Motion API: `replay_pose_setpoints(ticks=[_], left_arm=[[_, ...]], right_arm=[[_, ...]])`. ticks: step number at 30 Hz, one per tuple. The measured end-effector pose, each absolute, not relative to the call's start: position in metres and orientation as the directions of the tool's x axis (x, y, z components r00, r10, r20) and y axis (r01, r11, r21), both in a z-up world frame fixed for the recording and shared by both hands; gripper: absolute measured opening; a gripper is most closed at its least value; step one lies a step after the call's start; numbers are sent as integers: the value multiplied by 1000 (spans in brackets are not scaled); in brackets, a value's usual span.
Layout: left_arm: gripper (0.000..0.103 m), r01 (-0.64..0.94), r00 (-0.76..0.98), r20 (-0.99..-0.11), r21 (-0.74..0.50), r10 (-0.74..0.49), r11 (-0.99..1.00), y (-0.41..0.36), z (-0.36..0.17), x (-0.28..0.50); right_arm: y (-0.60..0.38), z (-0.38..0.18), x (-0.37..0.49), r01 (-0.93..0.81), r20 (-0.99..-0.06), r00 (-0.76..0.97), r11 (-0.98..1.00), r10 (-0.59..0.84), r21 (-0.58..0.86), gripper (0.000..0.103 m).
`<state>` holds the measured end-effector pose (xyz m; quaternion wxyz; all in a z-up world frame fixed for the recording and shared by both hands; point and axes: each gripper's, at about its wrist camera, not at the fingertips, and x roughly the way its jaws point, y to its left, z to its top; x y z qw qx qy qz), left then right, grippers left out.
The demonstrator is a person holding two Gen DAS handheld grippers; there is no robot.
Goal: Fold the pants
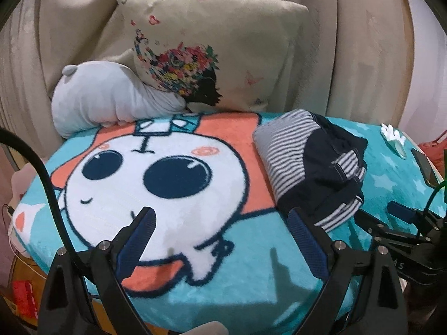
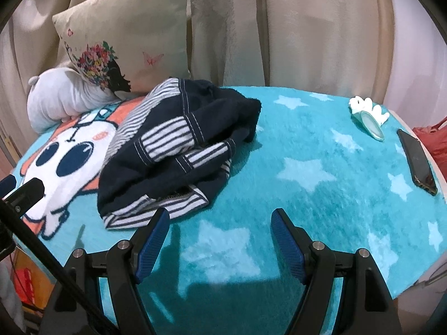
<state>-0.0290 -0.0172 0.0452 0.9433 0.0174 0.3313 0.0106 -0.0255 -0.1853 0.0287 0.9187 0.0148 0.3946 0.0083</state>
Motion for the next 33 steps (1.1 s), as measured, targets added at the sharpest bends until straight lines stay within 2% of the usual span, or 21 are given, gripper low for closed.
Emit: replay_pose_setpoints(ticks=[33], left_arm=[[95,15,748,-664,19,2,1000,-21,30,-23]], right_arm=[[-181,19,-24,-6,-746,666,1000,0,-5,80]])
